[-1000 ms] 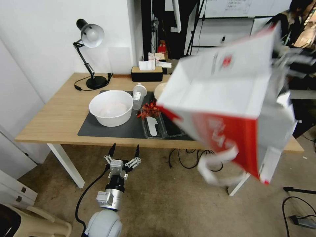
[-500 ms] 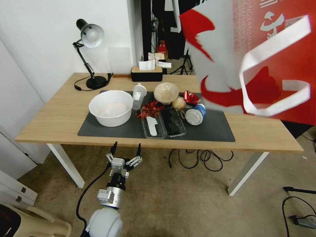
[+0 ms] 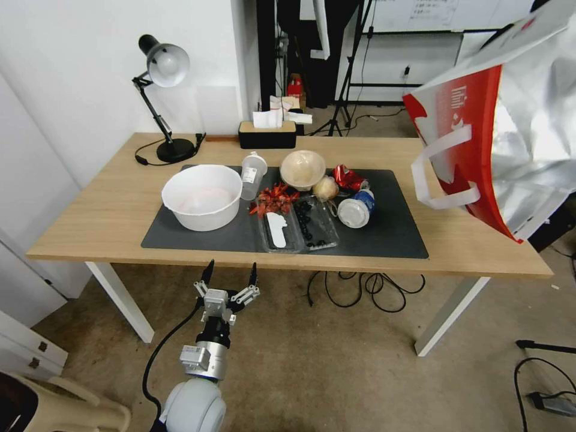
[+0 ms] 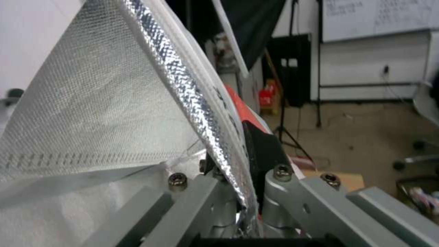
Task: Pick up the food delivery bag from the floor and place it on the table.
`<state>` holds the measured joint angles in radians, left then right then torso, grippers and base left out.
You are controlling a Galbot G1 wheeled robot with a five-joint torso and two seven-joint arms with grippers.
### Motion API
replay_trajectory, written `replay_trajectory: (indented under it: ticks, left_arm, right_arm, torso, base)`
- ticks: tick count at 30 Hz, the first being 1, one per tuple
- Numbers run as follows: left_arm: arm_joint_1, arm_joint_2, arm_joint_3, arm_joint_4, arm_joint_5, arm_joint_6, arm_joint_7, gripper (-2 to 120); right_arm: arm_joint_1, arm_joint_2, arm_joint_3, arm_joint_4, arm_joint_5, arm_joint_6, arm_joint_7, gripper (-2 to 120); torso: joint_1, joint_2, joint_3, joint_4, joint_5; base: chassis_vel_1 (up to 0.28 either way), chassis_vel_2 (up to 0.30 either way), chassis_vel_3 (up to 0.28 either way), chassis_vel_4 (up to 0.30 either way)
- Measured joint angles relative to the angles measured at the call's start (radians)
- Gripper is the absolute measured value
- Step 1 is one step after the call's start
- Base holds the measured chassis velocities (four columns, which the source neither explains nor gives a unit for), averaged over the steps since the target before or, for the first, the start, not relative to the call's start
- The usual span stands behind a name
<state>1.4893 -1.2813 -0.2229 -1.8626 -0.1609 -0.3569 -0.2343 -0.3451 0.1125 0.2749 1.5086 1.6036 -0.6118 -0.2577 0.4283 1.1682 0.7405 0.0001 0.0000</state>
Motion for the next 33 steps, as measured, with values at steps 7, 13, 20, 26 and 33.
replay_trajectory:
  ticks: [7,13,20,26,33]
  left_arm:
    - [-0.007,-0.006,-0.005,0.011,0.002,-0.001,0.0,100]
    - [-0.01,-0.009,-0.005,0.012,0.006,-0.001,0.0,100]
    - [-0.003,-0.016,-0.008,0.007,0.014,-0.001,0.0,100]
    - [0.001,-0.012,-0.011,0.003,0.015,-0.004,-0.001,100]
    - [0.005,-0.012,-0.009,-0.001,0.019,-0.005,-0.001,100]
  right_arm:
    - [-0.177,0.056,0.121,-0.001,-0.003,-0.067,0.088,0]
    - [-0.233,0.088,0.147,-0.005,-0.01,-0.073,0.092,0]
    - [-0.244,0.108,0.142,-0.016,-0.042,-0.072,0.074,0]
    - [-0.237,0.116,0.12,-0.016,-0.073,-0.069,0.059,0]
    - [-0.232,0.117,0.116,-0.034,-0.093,-0.062,0.044,0]
  torso:
    - [0.0,0.0,0.0,-0.0003,0.0]
    - [0.0,0.0,0.0,-0.0002,0.0001]
    - [0.0,0.0,0.0,-0.0002,0.0]
    - [0.0,0.0,0.0,-0.0001,0.0001]
    - [0.0,0.0,0.0,-0.0002,0.0]
  base:
    - [0.0,0.0,0.0,0.0]
    - [0.0,0.0,0.0,0.0]
    - [0.0,0.0,0.0,0.0]
    - [0.0,0.0,0.0,0.0]
    - [0.0,0.0,0.0,0.0]
